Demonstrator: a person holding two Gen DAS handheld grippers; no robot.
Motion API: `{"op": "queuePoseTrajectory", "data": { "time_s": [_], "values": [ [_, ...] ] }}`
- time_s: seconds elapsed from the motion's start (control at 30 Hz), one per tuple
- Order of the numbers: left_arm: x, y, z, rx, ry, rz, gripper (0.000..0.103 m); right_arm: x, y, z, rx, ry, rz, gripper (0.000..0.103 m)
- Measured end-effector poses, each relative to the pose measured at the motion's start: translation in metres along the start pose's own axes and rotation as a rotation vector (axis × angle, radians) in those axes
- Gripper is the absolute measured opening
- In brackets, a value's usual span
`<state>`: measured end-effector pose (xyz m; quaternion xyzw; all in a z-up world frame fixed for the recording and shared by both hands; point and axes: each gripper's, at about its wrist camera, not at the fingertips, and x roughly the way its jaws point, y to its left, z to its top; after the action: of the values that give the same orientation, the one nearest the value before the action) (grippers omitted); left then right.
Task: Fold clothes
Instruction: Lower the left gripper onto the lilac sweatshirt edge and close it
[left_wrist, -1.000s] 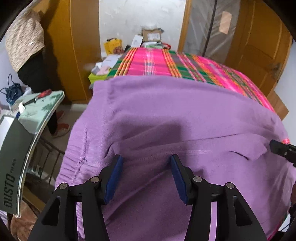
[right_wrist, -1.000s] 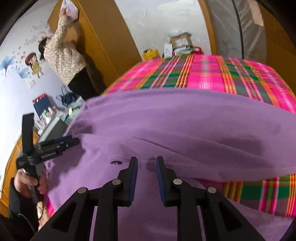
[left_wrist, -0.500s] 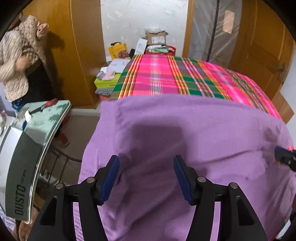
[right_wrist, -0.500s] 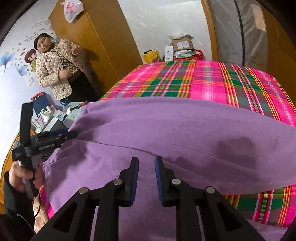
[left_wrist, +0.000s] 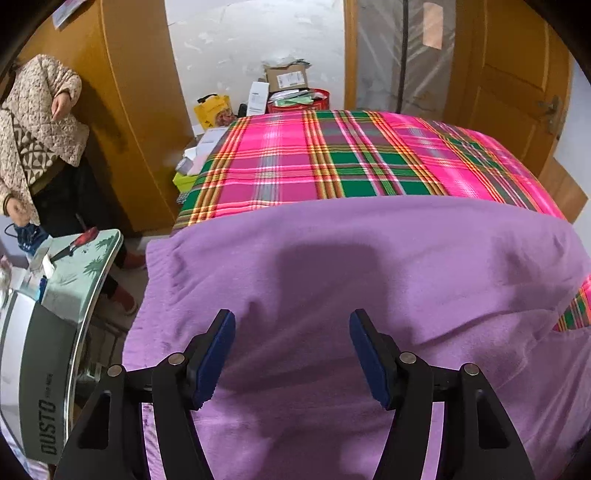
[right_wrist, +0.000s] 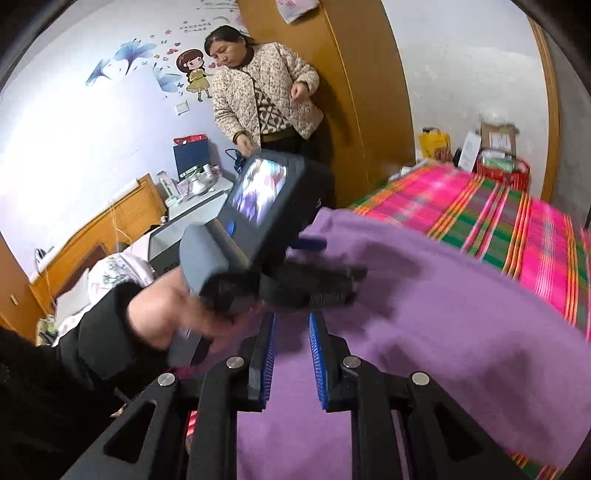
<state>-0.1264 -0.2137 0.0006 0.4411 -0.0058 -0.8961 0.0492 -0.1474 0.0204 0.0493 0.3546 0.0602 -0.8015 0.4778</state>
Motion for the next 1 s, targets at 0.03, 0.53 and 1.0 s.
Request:
{"op": "queuePoseTrajectory", "data": {
  "time_s": [0.03,0.53,1.0],
  "values": [
    [0.000,-0.002,-0.001,0.005,0.003,-0.002,0.067,-0.005,-0.004,0.008,0.008,-0.038,-0.018,0.019],
    [0.003,0.061,0.024,-0.049,-0.004,0.025,0.067,-0.009,-0.086,0.013,0.183,-0.047,-0.168,0.021],
    [0.039,0.113,0.048,-0.085,0.037,0.078,0.067,0.017,-0.150,0.022,0.101,-0.019,-0.246,0.021]
  ]
}}
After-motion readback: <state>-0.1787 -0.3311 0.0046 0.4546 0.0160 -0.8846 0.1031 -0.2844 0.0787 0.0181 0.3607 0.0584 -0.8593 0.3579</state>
